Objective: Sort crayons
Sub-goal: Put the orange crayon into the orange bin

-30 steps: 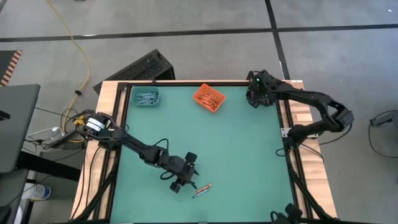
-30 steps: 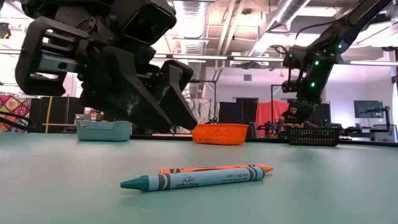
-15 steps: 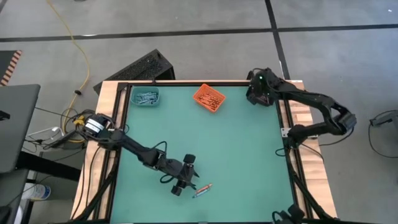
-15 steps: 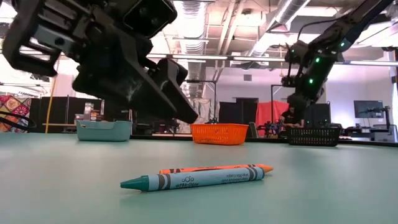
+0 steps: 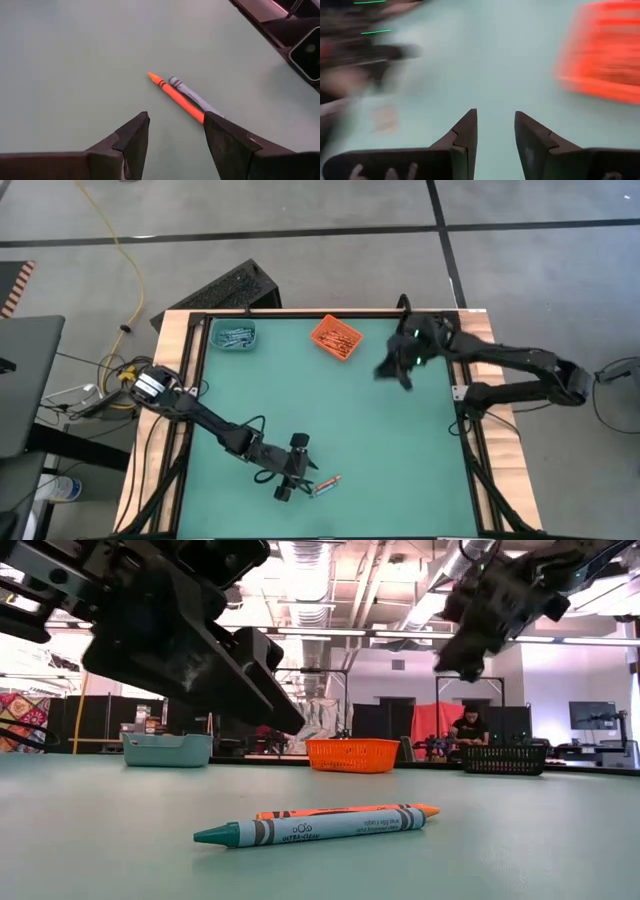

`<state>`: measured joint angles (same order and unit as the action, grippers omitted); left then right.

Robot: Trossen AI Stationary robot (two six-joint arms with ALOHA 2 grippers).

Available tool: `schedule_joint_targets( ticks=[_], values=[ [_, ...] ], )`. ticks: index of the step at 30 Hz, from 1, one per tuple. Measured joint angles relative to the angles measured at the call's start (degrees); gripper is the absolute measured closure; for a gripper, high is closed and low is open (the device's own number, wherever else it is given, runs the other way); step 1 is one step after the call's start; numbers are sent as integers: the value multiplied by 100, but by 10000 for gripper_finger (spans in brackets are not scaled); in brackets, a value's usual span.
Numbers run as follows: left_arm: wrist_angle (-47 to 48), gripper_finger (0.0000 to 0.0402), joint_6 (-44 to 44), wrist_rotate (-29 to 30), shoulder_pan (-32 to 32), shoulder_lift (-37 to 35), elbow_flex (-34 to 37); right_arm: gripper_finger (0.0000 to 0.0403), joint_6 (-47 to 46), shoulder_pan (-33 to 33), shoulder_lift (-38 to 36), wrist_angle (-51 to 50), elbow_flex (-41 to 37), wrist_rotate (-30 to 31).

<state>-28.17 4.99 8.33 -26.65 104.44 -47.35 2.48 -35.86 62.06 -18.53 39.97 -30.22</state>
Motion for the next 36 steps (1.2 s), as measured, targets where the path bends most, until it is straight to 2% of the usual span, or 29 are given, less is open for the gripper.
schedule_joint_targets(
  ticks=[2,4,6,8,12,14,17,21,26,31,36],
  values=[
    [10,223,51,6,-49,0,0,280,-357,679,-1,271,-132,-633],
    [17,223,108,5,-95,0,0,280,-611,1456,2,506,-260,-675],
    [16,223,190,5,-132,0,0,280,-801,2287,8,878,-420,-421],
    [22,223,296,5,-177,0,0,280,-872,3071,88,1148,-516,-21],
    [51,223,561,9,-294,0,0,280,-909,4471,349,1522,-530,1418],
    [51,223,726,7,-368,0,0,280,-1007,5036,586,1795,-532,2189],
    [51,223,890,68,-467,0,0,280,-1018,5695,1051,2517,-532,2990],
    [61,223,1034,604,-619,2,0,280,-851,6269,1853,3679,-531,3576],
    [73,223,1216,899,-728,2,0,280,-352,6586,2993,5104,-511,3697],
    [81,223,1222,1018,-746,2,0,280,6,6561,3824,5380,-160,3959],
    [88,223,1222,1116,-733,2,0,280,102,6402,4330,5333,225,3950]
  ],
)
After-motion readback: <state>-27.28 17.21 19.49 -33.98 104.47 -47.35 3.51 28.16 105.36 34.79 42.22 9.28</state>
